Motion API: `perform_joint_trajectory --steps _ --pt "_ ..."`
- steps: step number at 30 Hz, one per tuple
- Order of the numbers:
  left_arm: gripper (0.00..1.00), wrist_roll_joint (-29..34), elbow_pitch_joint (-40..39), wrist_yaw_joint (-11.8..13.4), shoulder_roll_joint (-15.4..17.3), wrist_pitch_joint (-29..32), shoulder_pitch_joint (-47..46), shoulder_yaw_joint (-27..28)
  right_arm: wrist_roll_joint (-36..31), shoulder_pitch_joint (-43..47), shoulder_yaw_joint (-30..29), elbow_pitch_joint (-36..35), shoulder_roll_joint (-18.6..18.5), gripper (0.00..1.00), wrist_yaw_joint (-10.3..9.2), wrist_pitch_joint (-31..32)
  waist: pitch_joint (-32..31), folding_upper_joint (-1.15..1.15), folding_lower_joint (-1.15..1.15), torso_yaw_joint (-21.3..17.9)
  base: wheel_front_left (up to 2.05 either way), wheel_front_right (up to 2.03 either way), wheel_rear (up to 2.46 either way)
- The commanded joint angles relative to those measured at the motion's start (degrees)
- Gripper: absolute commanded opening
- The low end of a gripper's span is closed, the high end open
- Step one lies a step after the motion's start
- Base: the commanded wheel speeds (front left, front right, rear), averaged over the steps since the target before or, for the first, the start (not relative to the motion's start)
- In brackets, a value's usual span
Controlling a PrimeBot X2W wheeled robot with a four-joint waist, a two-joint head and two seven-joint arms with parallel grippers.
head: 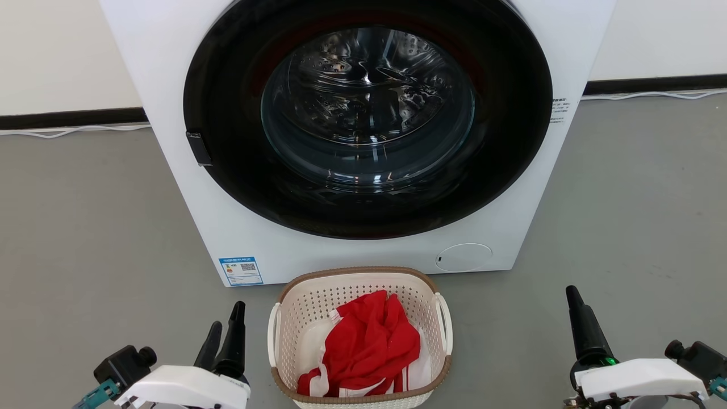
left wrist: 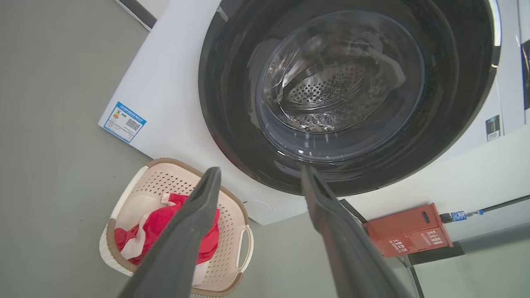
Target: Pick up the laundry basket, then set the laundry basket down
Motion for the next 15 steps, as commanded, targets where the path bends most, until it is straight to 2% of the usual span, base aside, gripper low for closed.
perform_joint_trajectory --steps 1,15 --pt "1.0 1.77 -2.05 0.38 0.72 -0.7 -1.61 0.36 -1.68 -1.4 0.89 -2.16 -0.62 1.0 0.22 -0.79 0.0 0.0 -0.01 0.0 0.0 0.0 0.0" --pt "1.0 11.12 -3.19 4.09 2.26 -3.06 -1.01 -2.4 -10.99 -1.14 2.16 -2.82 -0.69 1.0 0.27 -3.15 -0.29 0.0 0.0 -0.04 0.0 0.0 0.0"
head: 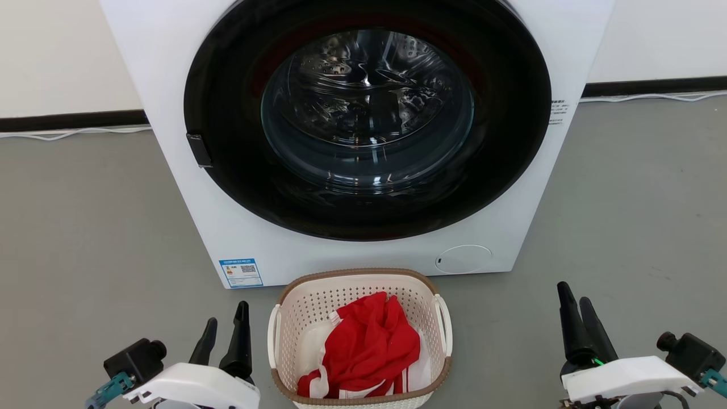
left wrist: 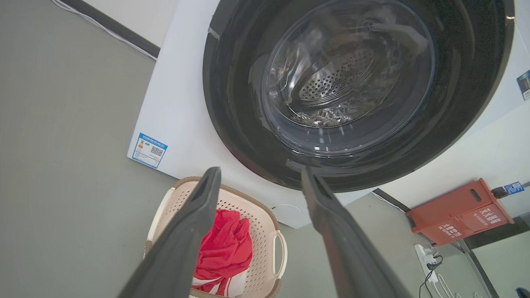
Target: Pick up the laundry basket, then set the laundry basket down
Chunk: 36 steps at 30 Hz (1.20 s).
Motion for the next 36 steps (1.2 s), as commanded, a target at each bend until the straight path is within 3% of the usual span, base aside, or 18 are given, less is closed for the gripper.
perform_joint_trajectory --steps 1,36 --pt "1.0 2.52 -2.28 0.78 0.85 -0.89 -1.0 0.41 -2.42 -1.13 0.93 -1.96 -0.62 1.0 0.24 -1.01 -0.07 0.0 0.0 0.01 0.0 0.0 0.0" --pt "1.0 25.8 -7.39 7.9 3.34 -6.6 1.42 -3.76 -25.58 -0.19 2.65 -4.6 -0.79 1.0 0.36 -6.72 -0.56 0.0 0.0 0.04 0.0 0.0 0.0"
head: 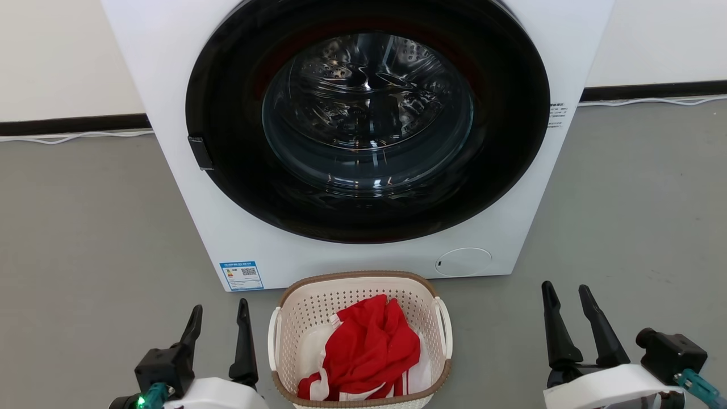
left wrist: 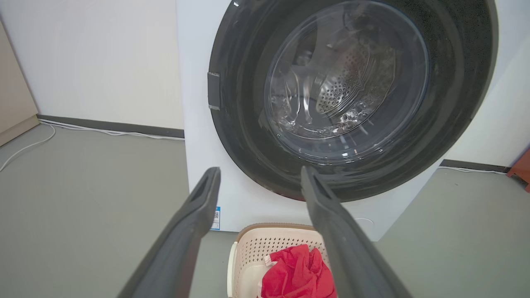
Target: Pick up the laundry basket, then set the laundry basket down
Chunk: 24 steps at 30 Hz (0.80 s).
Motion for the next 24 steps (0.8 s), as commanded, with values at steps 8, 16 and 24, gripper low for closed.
perform_joint_trajectory --steps 8,16,24 --pt "1.0 6.48 -2.95 1.45 0.23 -2.03 -0.54 0.51 -6.75 -1.19 1.65 -2.47 -0.68 1.0 0.37 -2.38 0.11 0.0 0.0 0.03 0.0 0.0 0.0" --pt "1.0 11.83 -3.65 2.24 0.04 -3.37 -0.11 0.16 -12.26 -1.1 2.12 -3.19 -0.72 1.0 0.4 -3.72 0.09 0.0 0.0 0.08 0.0 0.0 0.0" --pt "1.0 17.32 -4.56 2.82 -0.27 -4.71 0.27 -0.1 -17.74 -0.99 2.7 -3.9 -0.76 1.0 0.43 -5.06 0.12 0.0 0.0 0.12 0.0 0.0 0.0"
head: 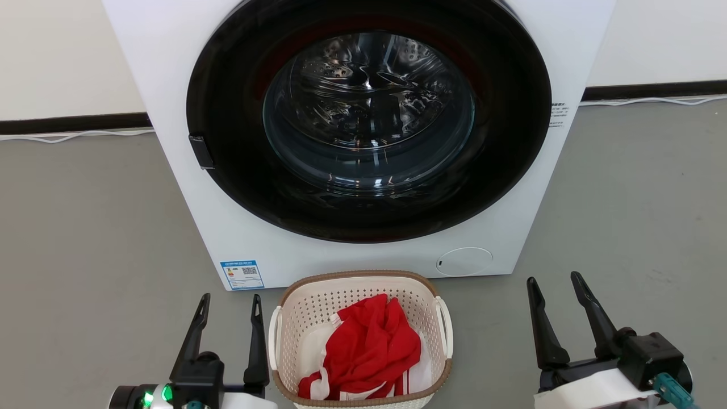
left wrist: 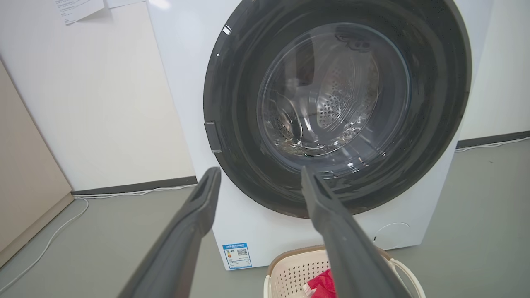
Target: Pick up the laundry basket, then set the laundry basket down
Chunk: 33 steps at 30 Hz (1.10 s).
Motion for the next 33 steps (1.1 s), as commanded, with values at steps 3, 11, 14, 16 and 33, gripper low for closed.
perform_joint_trajectory --steps 3,11,14,16,33 --pt "1.0 1.9 -2.07 0.4 -0.29 -0.8 -0.78 1.78 -1.64 -1.17 1.79 -2.03 -0.56 1.0 0.42 -1.15 0.01 0.0 0.0 0.0 0.0 0.0 0.0" --pt "1.0 1.8 -1.49 -0.49 -0.94 -0.8 -0.57 2.62 -1.54 -1.16 1.82 -1.85 -0.56 1.0 0.42 -1.15 -0.07 0.0 0.0 -0.01 0.0 0.0 0.0" --pt "1.0 1.96 -1.44 -0.75 -1.13 -0.8 -0.5 2.82 -1.56 -1.14 1.83 -1.86 -0.56 1.0 0.42 -1.15 -0.09 0.0 0.0 -0.02 0.0 0.0 0.0" --pt "1.0 2.05 -1.42 -0.91 -1.26 -0.8 -0.47 2.94 -1.6 -1.13 1.83 -1.87 -0.56 1.0 0.42 -1.15 -0.12 0.0 0.0 -0.02 0.0 0.0 0.0" --pt "1.0 2.64 -1.8 -1.92 -2.17 -0.8 0.05 3.66 -1.34 -0.93 2.0 -2.08 -0.56 1.0 0.42 -1.15 0.23 0.0 0.0 -0.03 0.0 0.0 0.0"
